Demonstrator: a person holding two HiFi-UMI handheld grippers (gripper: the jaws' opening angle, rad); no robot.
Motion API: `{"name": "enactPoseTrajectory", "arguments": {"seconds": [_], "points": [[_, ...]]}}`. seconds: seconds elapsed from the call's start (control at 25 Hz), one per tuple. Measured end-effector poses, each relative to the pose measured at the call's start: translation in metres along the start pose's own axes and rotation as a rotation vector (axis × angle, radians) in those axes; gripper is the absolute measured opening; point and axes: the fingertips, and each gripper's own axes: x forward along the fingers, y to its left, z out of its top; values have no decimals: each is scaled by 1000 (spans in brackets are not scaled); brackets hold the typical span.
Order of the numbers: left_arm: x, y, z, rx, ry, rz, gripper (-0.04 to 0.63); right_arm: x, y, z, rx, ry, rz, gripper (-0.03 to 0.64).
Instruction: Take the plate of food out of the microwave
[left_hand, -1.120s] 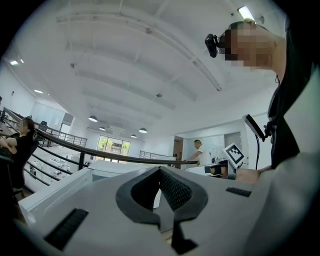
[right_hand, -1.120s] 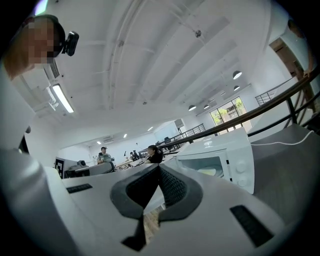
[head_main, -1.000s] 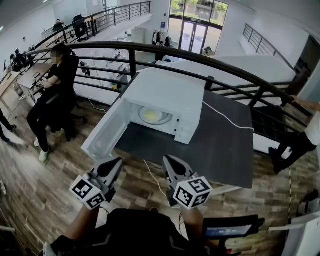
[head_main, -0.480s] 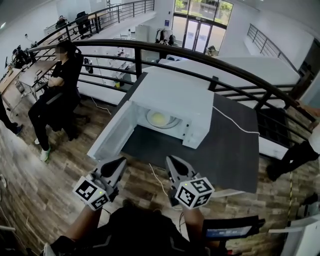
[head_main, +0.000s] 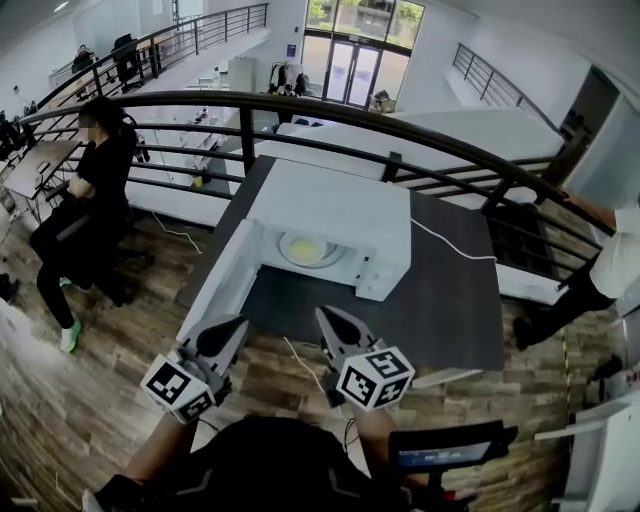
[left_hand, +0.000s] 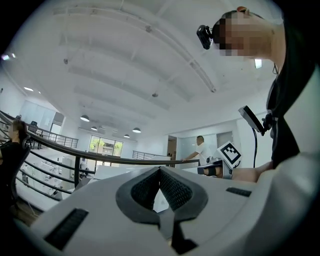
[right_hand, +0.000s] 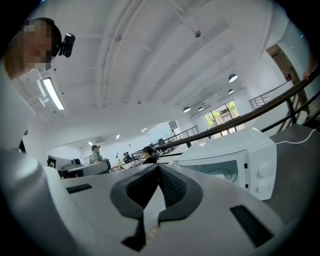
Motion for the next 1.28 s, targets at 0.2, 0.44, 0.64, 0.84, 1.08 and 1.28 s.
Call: {"name": "enactPoseTrajectory", "arguments": {"seconds": [0.2,0.44,0.64,0.84,1.08,1.28], "points": [[-1,18,-9,-26,6,-56,5,13,0,-8,16,-28,-59,-1],[-2,30,-13,-32,18,-120,5,17,-5,-12,44,-54,-131,0],[11,39,-10,-49,14,-131,5,28,-16,-11,68,-45,-140,0],[38,51,-15,-57,36,-116,5,50,-52,-12,105,-24,-151,0],[63,60,-11,-52,22,-97,5,78,-94,-22,150,15,-143,29],[78,72,-10,-76,1,-59,5,104,-133,-45,241,45,-161,74]]}}
